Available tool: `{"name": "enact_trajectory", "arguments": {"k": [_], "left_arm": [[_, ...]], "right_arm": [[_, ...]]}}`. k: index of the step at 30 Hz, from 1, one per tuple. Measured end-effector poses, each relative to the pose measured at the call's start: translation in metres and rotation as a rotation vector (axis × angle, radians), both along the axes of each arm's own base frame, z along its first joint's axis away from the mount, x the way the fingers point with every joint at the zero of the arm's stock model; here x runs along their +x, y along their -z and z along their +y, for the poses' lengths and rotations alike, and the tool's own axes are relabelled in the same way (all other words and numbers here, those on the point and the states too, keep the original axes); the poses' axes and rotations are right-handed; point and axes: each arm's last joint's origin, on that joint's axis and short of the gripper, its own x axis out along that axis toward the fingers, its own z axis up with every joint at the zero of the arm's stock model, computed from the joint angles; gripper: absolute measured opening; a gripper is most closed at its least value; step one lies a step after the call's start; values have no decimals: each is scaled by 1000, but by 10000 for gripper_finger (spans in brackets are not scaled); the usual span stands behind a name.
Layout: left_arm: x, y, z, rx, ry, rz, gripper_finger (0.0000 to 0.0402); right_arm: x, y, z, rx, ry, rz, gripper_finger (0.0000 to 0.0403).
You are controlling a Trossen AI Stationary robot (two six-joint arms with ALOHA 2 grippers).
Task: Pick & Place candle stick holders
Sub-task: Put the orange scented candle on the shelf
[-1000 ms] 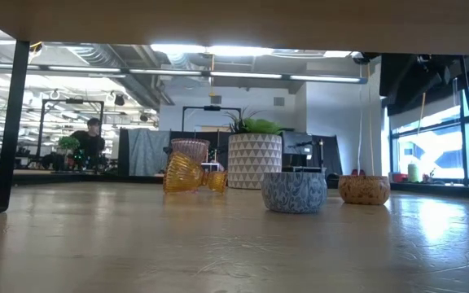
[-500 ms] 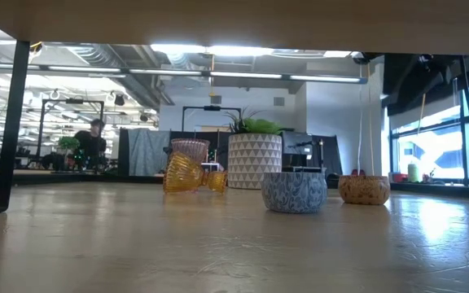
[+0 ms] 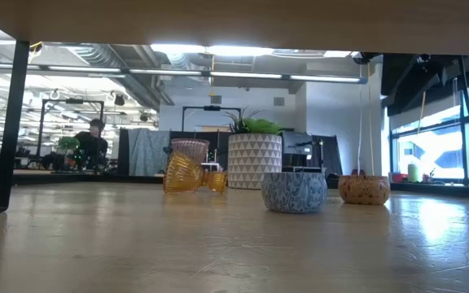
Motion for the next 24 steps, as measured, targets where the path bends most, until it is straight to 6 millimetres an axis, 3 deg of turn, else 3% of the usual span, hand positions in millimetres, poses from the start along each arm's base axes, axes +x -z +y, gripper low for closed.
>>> {"name": "enact_trajectory", "arguments": {"k": [10, 13, 16, 19, 24], "left_arm": [[9, -2, 56, 101, -60, 134, 2], [16, 14, 77, 24, -10, 87, 2], [21, 30, 106, -80, 164, -58, 2], [9, 39, 146, -110, 231, -189, 2], [-26, 64, 203, -271, 426, -231, 2]], "right_arm": [[0, 0, -8, -45, -13, 8, 277], [0, 0, -11, -63, -14, 12, 277], [0, 0, -16, -86, -12, 15, 277], [-1, 0, -21, -112, -9, 20, 277], [1, -1, -29, -116, 18, -1, 277]]}}
